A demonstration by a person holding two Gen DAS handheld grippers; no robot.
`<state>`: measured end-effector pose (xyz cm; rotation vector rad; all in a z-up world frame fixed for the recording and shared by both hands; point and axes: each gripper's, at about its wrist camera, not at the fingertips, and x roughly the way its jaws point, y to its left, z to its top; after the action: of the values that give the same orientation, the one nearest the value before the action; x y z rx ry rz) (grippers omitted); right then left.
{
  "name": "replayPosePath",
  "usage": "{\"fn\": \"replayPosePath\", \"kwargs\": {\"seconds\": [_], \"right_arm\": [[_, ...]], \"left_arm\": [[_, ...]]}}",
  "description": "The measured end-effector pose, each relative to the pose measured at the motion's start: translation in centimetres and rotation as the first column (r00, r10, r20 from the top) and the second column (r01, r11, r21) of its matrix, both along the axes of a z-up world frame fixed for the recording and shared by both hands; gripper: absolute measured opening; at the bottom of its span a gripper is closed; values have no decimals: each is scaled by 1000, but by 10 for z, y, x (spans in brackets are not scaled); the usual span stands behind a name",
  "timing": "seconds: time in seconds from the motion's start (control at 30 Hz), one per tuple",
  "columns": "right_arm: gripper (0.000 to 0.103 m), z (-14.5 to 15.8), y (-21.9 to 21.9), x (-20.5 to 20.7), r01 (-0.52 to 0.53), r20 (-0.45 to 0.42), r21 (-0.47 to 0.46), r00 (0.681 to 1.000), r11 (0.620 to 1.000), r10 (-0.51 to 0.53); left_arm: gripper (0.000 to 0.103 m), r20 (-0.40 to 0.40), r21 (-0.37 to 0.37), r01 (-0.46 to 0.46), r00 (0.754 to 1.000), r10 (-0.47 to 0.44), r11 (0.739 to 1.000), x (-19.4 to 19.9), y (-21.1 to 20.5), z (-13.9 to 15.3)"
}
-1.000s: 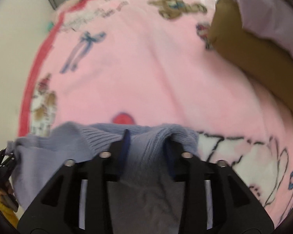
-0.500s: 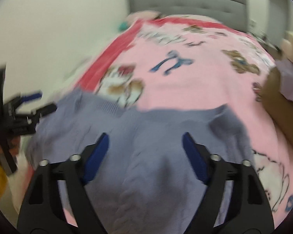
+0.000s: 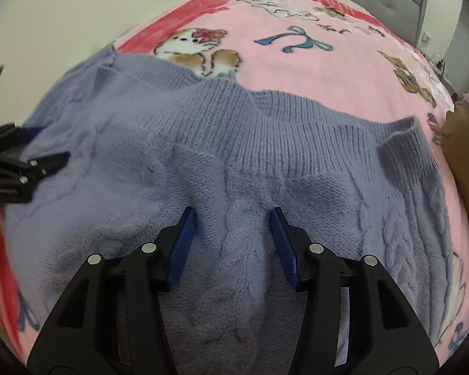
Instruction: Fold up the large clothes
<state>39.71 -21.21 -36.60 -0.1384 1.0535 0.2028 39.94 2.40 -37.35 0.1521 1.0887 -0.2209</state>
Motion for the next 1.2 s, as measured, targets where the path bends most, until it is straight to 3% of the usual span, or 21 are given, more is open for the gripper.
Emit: {"fn": "replayPosePath", "kwargs": {"seconds": [0.17, 0.23, 0.37, 0.5, 0.57, 0.63, 0.77, 0.9, 1.1, 1.17, 1.2], "right_arm": [[50, 9, -3, 1, 14, -4, 19, 1000, 1000, -14], [58, 21, -6, -3, 36, 10, 39, 999, 999, -36], [58, 56, -4, -23, 3, 92, 161, 996, 987, -18], [58, 79, 16, -57, -64, 174, 203, 984, 977, 28], [57, 80, 24, -67, -58, 179, 195, 984, 979, 23], [48, 75, 30, -74, -45, 146, 205, 989, 978, 15], [45, 63, 37, -82, 2, 85, 201, 996, 980, -20], [45, 59, 33, -84, 53, 73, 216, 995, 975, -71], [47, 67, 27, -88, 84, 114, 170, 988, 982, -105], [47, 69, 19, -89, 119, 114, 160, 984, 980, -138], [48, 69, 15, -89, 130, 111, 158, 983, 979, -148]], "left_arm": [[96, 23, -16, -15, 1000, 15, 1000, -6, 4, 10], [96, 43, 4, -30, 999, 30, 1000, -14, 7, 20], [96, 81, -33, -72, 994, 75, 997, -37, 34, 38], [96, 68, -84, -128, 989, 134, 988, -60, 67, 41], [96, 49, -91, -165, 984, 170, 982, -74, 83, 36], [96, 18, -133, -202, 978, 206, 970, -84, 96, 30], [96, -63, -238, -276, 961, 268, 931, -106, 117, 14], [96, -167, -350, -349, 936, 308, 869, -113, 130, -6], [95, -178, -443, -403, 915, 362, 801, -105, 141, -16], [91, -188, -474, -415, 909, 372, 776, -102, 146, -19], [80, -194, -491, -431, 901, 387, 757, -100, 149, -21]]}}
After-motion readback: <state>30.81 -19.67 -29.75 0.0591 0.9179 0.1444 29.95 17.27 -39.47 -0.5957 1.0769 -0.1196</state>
